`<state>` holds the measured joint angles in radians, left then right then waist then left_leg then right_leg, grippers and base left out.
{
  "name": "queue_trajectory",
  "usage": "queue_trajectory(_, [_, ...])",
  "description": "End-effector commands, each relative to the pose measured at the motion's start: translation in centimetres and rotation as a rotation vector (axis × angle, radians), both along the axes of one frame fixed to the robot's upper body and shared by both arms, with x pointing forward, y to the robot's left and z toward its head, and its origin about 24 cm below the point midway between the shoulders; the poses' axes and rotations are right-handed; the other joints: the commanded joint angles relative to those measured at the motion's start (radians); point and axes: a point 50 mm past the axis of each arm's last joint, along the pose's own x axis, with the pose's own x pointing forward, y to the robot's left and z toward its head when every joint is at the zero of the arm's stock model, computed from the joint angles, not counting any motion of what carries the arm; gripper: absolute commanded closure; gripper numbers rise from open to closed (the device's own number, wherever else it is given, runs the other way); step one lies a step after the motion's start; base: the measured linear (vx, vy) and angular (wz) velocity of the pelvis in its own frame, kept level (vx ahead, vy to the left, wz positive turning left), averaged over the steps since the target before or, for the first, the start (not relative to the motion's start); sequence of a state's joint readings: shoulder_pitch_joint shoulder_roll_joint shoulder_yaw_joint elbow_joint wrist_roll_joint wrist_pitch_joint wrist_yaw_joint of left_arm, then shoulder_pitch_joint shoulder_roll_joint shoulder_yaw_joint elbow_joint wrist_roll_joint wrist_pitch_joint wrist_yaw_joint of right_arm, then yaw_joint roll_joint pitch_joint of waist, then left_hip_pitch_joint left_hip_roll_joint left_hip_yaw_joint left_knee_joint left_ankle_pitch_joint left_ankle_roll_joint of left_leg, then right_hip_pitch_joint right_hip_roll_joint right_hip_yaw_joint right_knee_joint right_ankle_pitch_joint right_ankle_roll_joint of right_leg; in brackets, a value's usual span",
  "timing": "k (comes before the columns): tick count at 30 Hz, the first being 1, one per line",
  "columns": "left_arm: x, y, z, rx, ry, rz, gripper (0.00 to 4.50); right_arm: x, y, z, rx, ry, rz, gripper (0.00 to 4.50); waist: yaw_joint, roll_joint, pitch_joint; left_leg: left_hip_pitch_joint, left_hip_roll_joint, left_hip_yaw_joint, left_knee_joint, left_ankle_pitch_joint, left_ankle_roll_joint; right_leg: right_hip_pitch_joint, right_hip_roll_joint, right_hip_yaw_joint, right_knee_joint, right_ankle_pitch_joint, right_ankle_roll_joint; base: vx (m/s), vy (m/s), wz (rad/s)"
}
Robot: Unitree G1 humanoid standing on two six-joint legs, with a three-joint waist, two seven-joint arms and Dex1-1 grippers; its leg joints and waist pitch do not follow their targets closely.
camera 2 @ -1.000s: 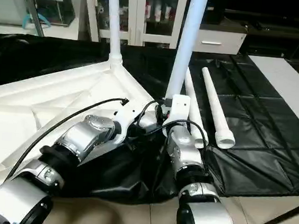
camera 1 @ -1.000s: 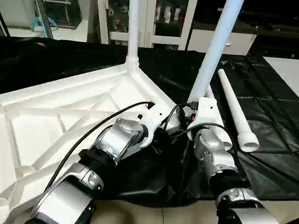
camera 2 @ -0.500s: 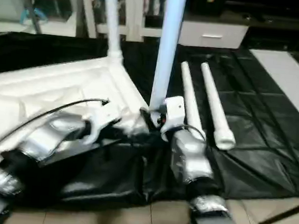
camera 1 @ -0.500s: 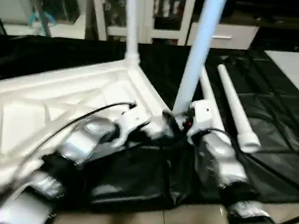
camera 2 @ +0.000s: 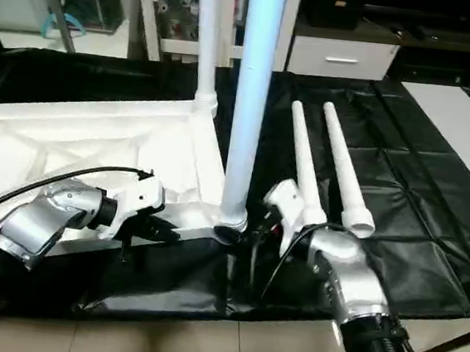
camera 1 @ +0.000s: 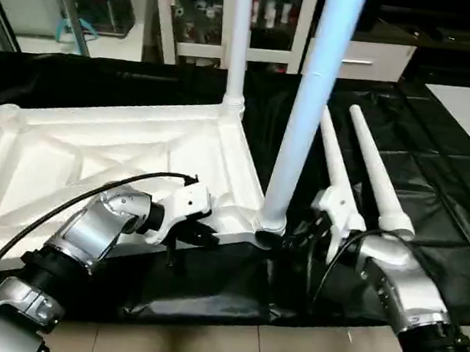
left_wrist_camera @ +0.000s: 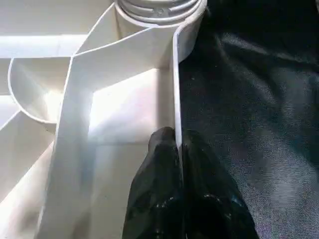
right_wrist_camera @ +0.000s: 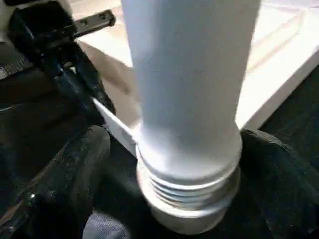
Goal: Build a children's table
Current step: Rotate leg to tighten
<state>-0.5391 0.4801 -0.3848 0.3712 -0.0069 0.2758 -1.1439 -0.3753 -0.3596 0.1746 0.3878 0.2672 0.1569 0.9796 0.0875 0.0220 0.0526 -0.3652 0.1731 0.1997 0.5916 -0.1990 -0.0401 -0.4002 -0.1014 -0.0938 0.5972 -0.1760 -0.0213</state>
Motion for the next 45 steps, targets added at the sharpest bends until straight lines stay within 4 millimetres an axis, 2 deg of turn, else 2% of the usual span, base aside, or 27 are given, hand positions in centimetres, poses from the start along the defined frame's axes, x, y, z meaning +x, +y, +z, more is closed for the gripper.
queue_trajectory(1, [-0.7, 0.0, -1.0, 0.031, 0.051, -0.03, 4.5, -0.2, 0.5, 0.4, -0.011, -0.008, 0.043, 0.24, 0.001, -0.004, -0.064, 0.015, 0.066, -0.031, -0.08, -0.216, 0.015, 0.046, -0.066, 0.059, -0.064, -0.206, -0.215, 0.0, 0.0, 0.0])
queue_trajectory(3, [-0.8, 0.0, -1.0, 0.032, 0.052, -0.03, 4.5, -0.1, 0.4, 0.4, -0.007, -0.007, 0.035, 0.24, 0.001, -0.003, -0.067, 0.013, 0.064, -0.029, -0.075, -0.175, 0.028, 0.047, -0.065, 0.058, -0.056, -0.144, -0.229, 0.0, 0.0, 0.0])
queue_trajectory(4, [-0.9, 0.1, -1.0, 0.032, 0.054, -0.031, 4.5, 0.0, 0.4, 0.5, -0.003, -0.008, 0.031, 0.39, 0.001, -0.004, -0.067, 0.012, 0.064, -0.028, -0.074, -0.165, 0.035, 0.047, -0.065, 0.058, -0.055, -0.129, -0.234, 0.0, 0.0, 0.0])
queue_trajectory(8, [-1.0, 0.1, -1.1, 0.034, 0.059, -0.032, 4.5, 0.1, 0.3, 0.6, -0.001, -0.004, 0.026, 0.6, 0.002, -0.003, -0.067, 0.011, 0.064, -0.029, -0.073, -0.159, 0.041, 0.049, -0.066, 0.057, -0.055, -0.133, -0.237, 0.0, 0.0, 0.0])
queue_trajectory(10, [-1.0, 0.1, -1.2, 0.035, 0.061, -0.032, 4.5, 0.0, 0.3, 0.4, -0.002, 0.007, 0.026, 0.94, 0.001, -0.003, -0.067, 0.013, 0.064, -0.028, -0.073, -0.167, 0.039, 0.048, -0.065, 0.057, -0.056, -0.147, -0.235, 0.0, 0.0, 0.0])
queue_trajectory(13, [-1.1, 0.0, -1.2, 0.034, 0.065, -0.035, 4.5, -0.1, 0.2, 0.2, -0.002, 0.016, 0.025, 1.04, 0.002, -0.003, -0.067, 0.014, 0.064, -0.028, -0.073, -0.171, 0.036, 0.048, -0.065, 0.057, -0.057, -0.155, -0.233, 0.0, 0.0, 0.0])
queue_trajectory(15, [-1.2, -0.1, -1.2, 0.033, 0.068, -0.038, 4.5, -0.1, 0.3, 0.1, -0.001, 0.02, 0.025, 1.37, 0.002, -0.002, -0.068, 0.013, 0.063, -0.029, -0.072, -0.165, 0.036, 0.049, -0.065, 0.057, -0.056, -0.146, -0.234, 0.0, 0.0, 0.0])
queue_trajectory(19, [-1.2, -0.2, -1.3, 0.033, 0.072, -0.042, 4.5, -0.1, 0.3, 0.0, 0.001, 0.027, 0.026, 1.51, 0.002, -0.002, -0.069, 0.013, 0.063, -0.028, -0.07, -0.151, 0.04, 0.05, -0.064, 0.057, -0.053, -0.121, -0.239, 0.0, 0.0, 0.0])
queue_trajectory(20, [-1.2, -0.2, -1.3, 0.034, 0.073, -0.043, 4.5, -0.1, 0.3, 0.0, 0.001, 0.029, 0.026, 1.67, 0.001, 0.0, -0.069, 0.013, 0.062, -0.028, -0.07, -0.151, 0.041, 0.05, -0.064, 0.056, -0.053, -0.12, -0.24, 0.0, 0.0, 0.0])
queue_trajectory(22, [-1.2, -0.2, -1.4, 0.036, 0.076, -0.047, 4.5, -0.1, 0.3, -0.2, -0.002, 0.033, 0.023, 1.71, 0.001, 0.003, -0.07, 0.014, 0.062, -0.028, -0.069, -0.153, 0.04, 0.05, -0.063, 0.056, -0.052, -0.115, -0.243, 0.0, 0.0, 0.0])
queue_trajectory(26, [-1.2, -0.4, -1.5, 0.036, 0.079, -0.051, 4.5, 0.0, 0.2, -0.6, -0.022, 0.037, -0.008, 1.73, 0.001, 0.002, -0.07, 0.013, 0.062, -0.028, -0.069, -0.155, 0.039, 0.051, -0.063, 0.056, -0.052, -0.113, -0.245, 0.0, 0.0, 0.0])
queue_trajectory(29, [-1.0, -0.7, -1.5, 0.028, 0.072, -0.037, 4.5, 0.5, 0.1, -1.3, -0.041, 0.039, -0.107, 1.75, -0.001, 0.002, -0.067, 0.015, 0.062, -0.028, -0.071, -0.184, 0.027, 0.047, -0.064, 0.056, -0.058, -0.159, -0.238, 0.0, 0.0, 0.0])
queue_trajectory(31, [-0.6, -1.2, -1.5, 0.015, 0.06, 0.0, 4.5, 1.0, 0.3, -1.9, -0.048, 0.046, -0.208, 1.75, -0.008, -0.004, -0.059, 0.017, 0.061, -0.032, -0.08, -0.263, -0.001, 0.046, -0.066, 0.056, -0.072, -0.276, -0.21, 0.0, 0.0, 0.0])
queue_trajectory(32, [-0.2, -1.6, -1.4, 0.004, 0.047, 0.04, 4.5, 1.3, 0.6, -2.3, -0.046, 0.056, -0.271, 1.75, -0.011, -0.002, -0.057, 0.018, 0.061, -0.033, -0.082, -0.288, -0.01, 0.045, -0.067, 0.056, -0.073, -0.314, -0.202, 0.0, 0.0, 0.0])
queue_trajectory(34, [0.5, -2.3, -1.4, -0.012, 0.03, 0.105, 4.5, 1.5, 1.2, -2.7, -0.028, 0.081, -0.335, 1.76, -0.022, -0.005, -0.049, 0.032, 0.059, -0.039, -0.085, -0.386, -0.038, 0.036, -0.069, 0.054, -0.094, -0.477, -0.156, 0.0, 0.0, 0.0])
queue_trajectory(36, [1.6, -3.4, -1.2, -0.034, 0.003, 0.21, 4.5, 2.2, 2.2, -3.2, -0.025, 0.099, -0.443, 1.76, -0.029, -0.002, -0.048, 0.04, 0.06, -0.045, -0.086, -0.423, -0.052, 0.031, -0.071, 0.051, -0.102, -0.528, -0.136, 0.0, 0.0, 0.0])
queue_trajectory(38, [2.5, -4.1, -1.1, -0.038, -0.004, 0.306, 4.5, 2.8, 2.8, -3.4, -0.036, 0.097, -0.531, 1.76, -0.036, -0.002, -0.049, 0.04, 0.057, -0.048, -0.087, -0.442, -0.06, 0.031, -0.069, 0.046, -0.107, -0.547, -0.119, -0.051, 0.019, -0.03])
queue_trajectory(39, [2.7, -4.3, -1.1, -0.037, -0.003, 0.333, 4.5, 3.0, 2.9, -3.4, -0.04, 0.097, -0.555, 1.76, -0.04, -0.004, -0.049, 0.034, 0.056, -0.049, -0.09, -0.437, -0.058, 0.034, -0.069, 0.045, -0.109, -0.539, -0.112, 0.0, 0.0, 0.0])
queue_trajectory(41, [4.0, -5.0, -1.1, -0.025, -0.029, 0.489, 4.5, 3.9, 3.5, -3.5, -0.057, 0.099, -0.695, 1.76, -0.041, -0.001, -0.052, 0.035, 0.056, -0.051, -0.089, -0.439, -0.057, 0.034, -0.07, 0.043, -0.11, -0.524, -0.11, 0.0, 0.0, 0.0])
queue_trajectory(42, [4.5, -5.3, -1.0, -0.019, -0.05, 0.554, 4.5, 4.4, 3.7, -3.4, -0.07, 0.099, -0.766, 1.76, -0.045, 0.001, -0.053, 0.038, 0.052, -0.049, -0.087, -0.442, -0.057, 0.029, -0.068, 0.041, -0.113, -0.52, -0.114, 0.0, 0.0, 0.0])
queue_trajectory(43, [5.1, -5.7, -1.0, -0.018, -0.079, 0.616, 4.5, 4.8, 4.0, -3.4, -0.077, 0.102, -0.826, 1.76, -0.046, -0.002, -0.053, 0.042, 0.053, -0.049, -0.088, -0.453, -0.051, 0.03, -0.067, 0.038, -0.118, -0.516, -0.109, 0.0, 0.0, 0.0])
queue_trajectory(44, [5.4, -6.1, -0.9, -0.022, -0.097, 0.652, 4.5, 5.1, 4.3, -3.4, -0.078, 0.11, -0.887, 1.76, -0.045, 0.003, -0.053, 0.039, 0.05, -0.048, -0.086, -0.447, -0.049, 0.029, -0.069, 0.039, -0.118, -0.51, -0.113, 0.0, 0.0, 0.0])
queue_trajectory(45, [5.6, -6.4, -0.9, -0.026, -0.108, 0.68, 4.5, 5.4, 4.5, -3.3, -0.073, 0.115, -0.933, 1.76, -0.046, 0.0, -0.053, 0.041, 0.05, -0.048, -0.085, -0.45, -0.046, 0.026, -0.068, 0.038, -0.121, -0.506, -0.112, 0.0, 0.0, 0.0])
